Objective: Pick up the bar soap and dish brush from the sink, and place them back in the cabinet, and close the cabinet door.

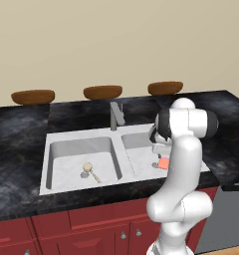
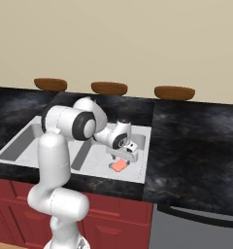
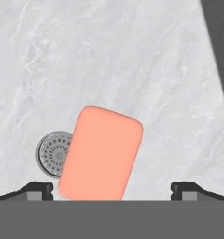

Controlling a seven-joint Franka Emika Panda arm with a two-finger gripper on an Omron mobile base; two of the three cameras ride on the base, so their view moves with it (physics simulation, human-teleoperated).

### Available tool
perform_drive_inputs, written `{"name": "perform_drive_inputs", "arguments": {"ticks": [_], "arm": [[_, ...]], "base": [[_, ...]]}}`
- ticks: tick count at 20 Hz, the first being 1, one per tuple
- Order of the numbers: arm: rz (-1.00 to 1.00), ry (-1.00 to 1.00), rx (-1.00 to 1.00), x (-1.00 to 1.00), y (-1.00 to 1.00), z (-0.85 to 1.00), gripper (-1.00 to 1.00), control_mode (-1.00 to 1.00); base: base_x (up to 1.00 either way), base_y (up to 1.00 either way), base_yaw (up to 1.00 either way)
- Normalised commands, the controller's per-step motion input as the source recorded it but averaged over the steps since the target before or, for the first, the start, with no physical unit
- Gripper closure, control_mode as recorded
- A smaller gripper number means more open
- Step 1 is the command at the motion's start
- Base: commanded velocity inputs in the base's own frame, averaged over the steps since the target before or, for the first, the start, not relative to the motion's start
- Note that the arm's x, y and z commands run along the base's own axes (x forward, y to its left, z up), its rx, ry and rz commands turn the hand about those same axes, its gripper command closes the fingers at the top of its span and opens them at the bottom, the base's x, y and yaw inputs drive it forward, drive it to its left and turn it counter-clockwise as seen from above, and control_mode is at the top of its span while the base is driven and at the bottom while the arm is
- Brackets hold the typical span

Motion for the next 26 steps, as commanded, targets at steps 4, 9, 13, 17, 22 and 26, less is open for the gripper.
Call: {"name": "perform_drive_inputs", "arguments": {"ticks": [4, 9, 13, 17, 22, 26], "arm": [[0.00, 0.00, 0.01, 0.00, -0.04, -0.18, -1.00, -1.00], [0.00, 0.01, 0.00, 0.00, 0.00, -0.17, -1.00, -1.00], [0.00, 0.02, 0.00, 0.02, 0.00, -0.12, -1.00, -1.00], [0.00, 0.01, 0.00, 0.04, 0.00, -0.08, -1.00, -1.00], [0.00, 0.02, 0.00, 0.09, 0.00, -0.05, -1.00, -1.00], [0.00, 0.01, 0.00, 0.14, 0.00, -0.04, -1.00, -1.00]], "base": [[0.00, 0.00, 0.00], [0.00, 0.00, 0.00], [0.00, 0.00, 0.00], [0.00, 0.00, 0.00], [0.00, 0.00, 0.00], [0.00, 0.00, 0.00]]}}
